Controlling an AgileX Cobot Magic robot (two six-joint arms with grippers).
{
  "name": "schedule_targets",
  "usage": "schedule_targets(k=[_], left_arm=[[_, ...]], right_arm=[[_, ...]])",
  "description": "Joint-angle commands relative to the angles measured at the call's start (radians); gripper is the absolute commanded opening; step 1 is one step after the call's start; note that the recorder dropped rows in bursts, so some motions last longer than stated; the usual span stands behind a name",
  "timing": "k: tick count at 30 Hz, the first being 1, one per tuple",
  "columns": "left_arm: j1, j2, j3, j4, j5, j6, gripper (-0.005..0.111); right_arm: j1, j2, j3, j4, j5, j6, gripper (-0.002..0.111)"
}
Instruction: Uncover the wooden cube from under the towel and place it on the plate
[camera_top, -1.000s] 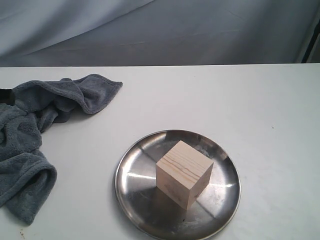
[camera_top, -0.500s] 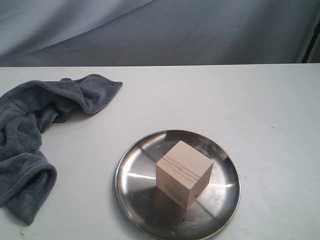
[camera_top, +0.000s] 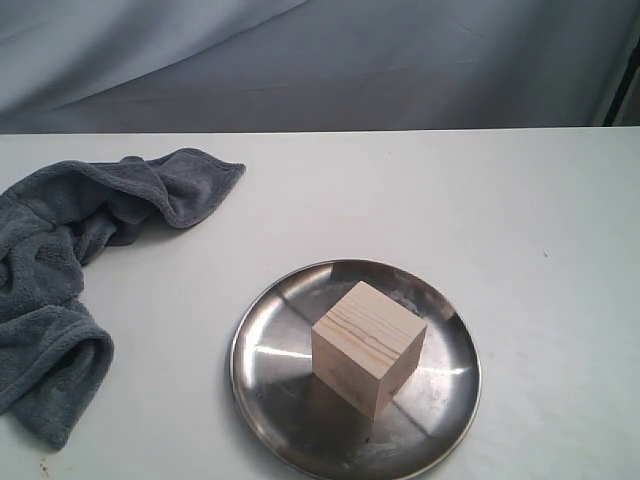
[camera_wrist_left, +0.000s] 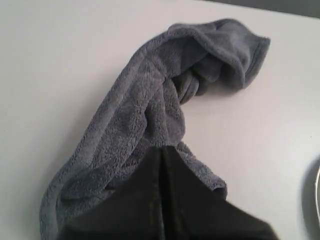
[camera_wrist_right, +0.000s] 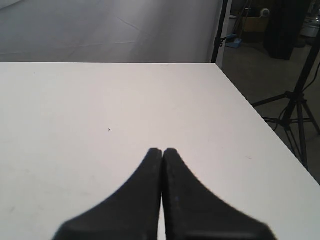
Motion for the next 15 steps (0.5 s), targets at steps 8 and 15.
schedule_targets(k=[8, 15], left_arm=[[0.003, -0.3, 0.054, -0.015, -0.053, 0.049, 0.0], [0.003, -0.482, 0.085, -0.015, -0.053, 0.072, 0.0]], right_arm=[[0.0, -0.004, 0.003, 0.002, 0.0, 0.0, 0.0], [0.0, -0.004, 0.003, 0.002, 0.0, 0.0, 0.0]])
